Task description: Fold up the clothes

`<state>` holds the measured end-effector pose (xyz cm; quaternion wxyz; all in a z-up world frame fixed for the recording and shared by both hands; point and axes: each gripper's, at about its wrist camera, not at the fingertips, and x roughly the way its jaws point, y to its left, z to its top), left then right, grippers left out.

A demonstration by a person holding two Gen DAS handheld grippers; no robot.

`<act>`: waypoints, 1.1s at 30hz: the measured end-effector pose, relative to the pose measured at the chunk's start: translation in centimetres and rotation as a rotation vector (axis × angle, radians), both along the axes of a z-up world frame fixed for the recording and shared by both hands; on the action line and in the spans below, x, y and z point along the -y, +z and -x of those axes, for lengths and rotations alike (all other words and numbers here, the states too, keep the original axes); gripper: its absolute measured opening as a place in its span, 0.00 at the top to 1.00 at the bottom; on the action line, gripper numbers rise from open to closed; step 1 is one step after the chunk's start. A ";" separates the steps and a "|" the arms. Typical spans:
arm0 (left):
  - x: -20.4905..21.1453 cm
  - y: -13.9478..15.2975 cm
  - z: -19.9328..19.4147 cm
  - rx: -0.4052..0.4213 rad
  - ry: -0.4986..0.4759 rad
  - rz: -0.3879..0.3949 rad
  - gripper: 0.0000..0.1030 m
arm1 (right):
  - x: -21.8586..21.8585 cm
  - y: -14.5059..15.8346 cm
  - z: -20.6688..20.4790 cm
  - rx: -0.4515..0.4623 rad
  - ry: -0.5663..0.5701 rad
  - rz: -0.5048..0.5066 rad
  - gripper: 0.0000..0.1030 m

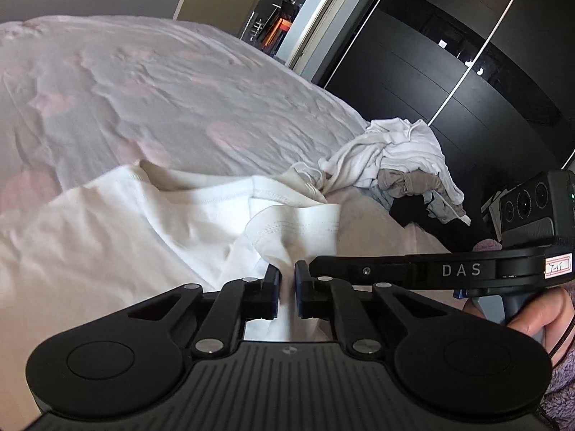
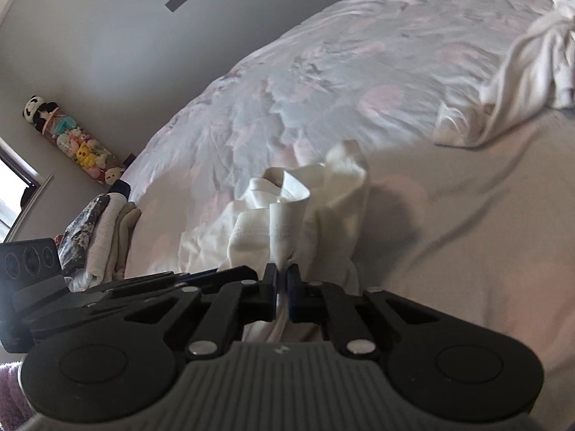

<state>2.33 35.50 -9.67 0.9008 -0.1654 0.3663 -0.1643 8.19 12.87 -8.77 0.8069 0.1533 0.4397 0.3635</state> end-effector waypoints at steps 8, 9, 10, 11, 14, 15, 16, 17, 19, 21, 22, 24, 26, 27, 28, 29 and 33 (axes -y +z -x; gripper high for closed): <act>-6.9 3.9 1.2 0.092 0.177 -0.073 0.96 | -9.4 4.0 -1.2 0.147 0.158 0.026 0.95; -7.8 4.1 1.2 0.095 0.194 -0.083 0.96 | -10.6 4.1 -1.3 0.158 0.176 0.037 0.95; -8.6 4.2 1.2 0.095 0.209 -0.095 0.96 | -11.8 4.3 -1.4 0.168 0.195 0.048 0.95; -9.5 4.2 1.2 0.090 0.221 -0.105 0.96 | -12.9 4.2 -1.6 0.171 0.212 0.057 0.95; -11.6 3.3 0.8 0.060 0.255 -0.119 0.96 | -16.0 3.3 -2.1 0.170 0.255 0.092 0.95; -12.2 2.8 0.6 0.050 0.265 -0.118 0.96 | -17.0 2.9 -2.3 0.168 0.267 0.104 0.95; -12.9 2.2 0.5 0.037 0.279 -0.119 0.96 | -18.0 2.5 -2.4 0.166 0.280 0.117 0.95; -13.5 1.6 0.4 0.022 0.295 -0.115 0.96 | -18.6 2.0 -2.6 0.159 0.287 0.129 0.95; -14.7 0.2 0.3 -0.005 0.323 -0.084 0.96 | -19.8 0.8 -2.9 0.144 0.299 0.153 0.95; -15.7 -1.4 0.1 -0.023 0.346 -0.056 0.96 | -21.1 -0.3 -3.3 0.128 0.312 0.177 0.95; -16.2 -2.1 0.1 -0.031 0.358 -0.045 0.96 | -21.7 -0.9 -3.5 0.120 0.318 0.189 0.95; -17.0 -3.5 0.0 -0.050 0.381 -0.031 0.96 | -22.5 -1.9 -3.8 0.106 0.326 0.205 0.95; -17.6 -4.5 0.1 -0.063 0.405 -0.020 0.96 | -22.9 -2.7 -4.1 0.099 0.333 0.210 0.92; -17.7 -4.8 0.1 -0.068 0.416 -0.025 0.96 | -22.9 -2.8 -4.0 0.104 0.336 0.208 0.90; -17.9 -5.1 0.2 -0.072 0.428 -0.031 0.96 | -22.9 -2.8 -4.0 0.111 0.340 0.207 0.88; -18.1 -5.3 0.3 -0.075 0.436 -0.026 0.96 | -22.9 -2.9 -4.0 0.117 0.344 0.205 0.88; -18.4 -5.5 0.4 -0.067 0.470 -0.026 0.96 | -21.8 -2.2 -3.4 0.161 0.325 0.202 0.84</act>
